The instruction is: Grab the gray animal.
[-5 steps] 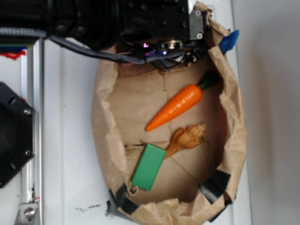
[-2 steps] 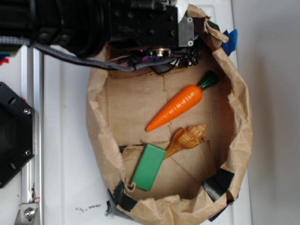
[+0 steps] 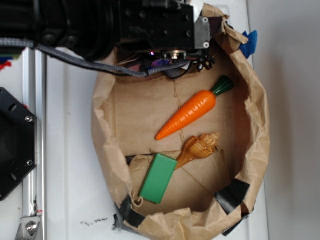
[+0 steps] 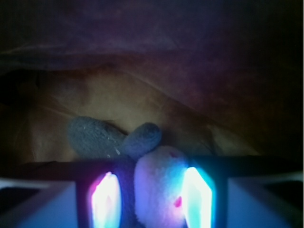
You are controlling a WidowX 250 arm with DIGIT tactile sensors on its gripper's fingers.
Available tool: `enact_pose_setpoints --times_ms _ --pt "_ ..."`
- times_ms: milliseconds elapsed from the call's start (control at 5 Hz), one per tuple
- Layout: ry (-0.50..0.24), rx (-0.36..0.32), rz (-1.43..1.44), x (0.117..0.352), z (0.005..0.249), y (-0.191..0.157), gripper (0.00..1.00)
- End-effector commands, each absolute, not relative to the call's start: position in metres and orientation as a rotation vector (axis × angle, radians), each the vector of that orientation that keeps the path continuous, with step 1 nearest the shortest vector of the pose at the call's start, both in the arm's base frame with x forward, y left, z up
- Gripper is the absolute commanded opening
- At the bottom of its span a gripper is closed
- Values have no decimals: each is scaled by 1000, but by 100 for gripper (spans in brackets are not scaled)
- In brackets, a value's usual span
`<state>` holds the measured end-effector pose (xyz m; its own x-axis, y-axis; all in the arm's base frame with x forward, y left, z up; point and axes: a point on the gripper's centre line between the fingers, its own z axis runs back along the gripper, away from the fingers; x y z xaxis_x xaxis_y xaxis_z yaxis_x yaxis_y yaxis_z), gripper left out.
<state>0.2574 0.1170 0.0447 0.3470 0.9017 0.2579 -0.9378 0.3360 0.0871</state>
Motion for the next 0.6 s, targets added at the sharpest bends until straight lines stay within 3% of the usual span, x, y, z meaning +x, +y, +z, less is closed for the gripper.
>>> enact_pose_setpoints --times_ms 0,400 --pt "-194 124 1100 254 85 100 0" --pt "-191 -11 976 258 139 64 0"
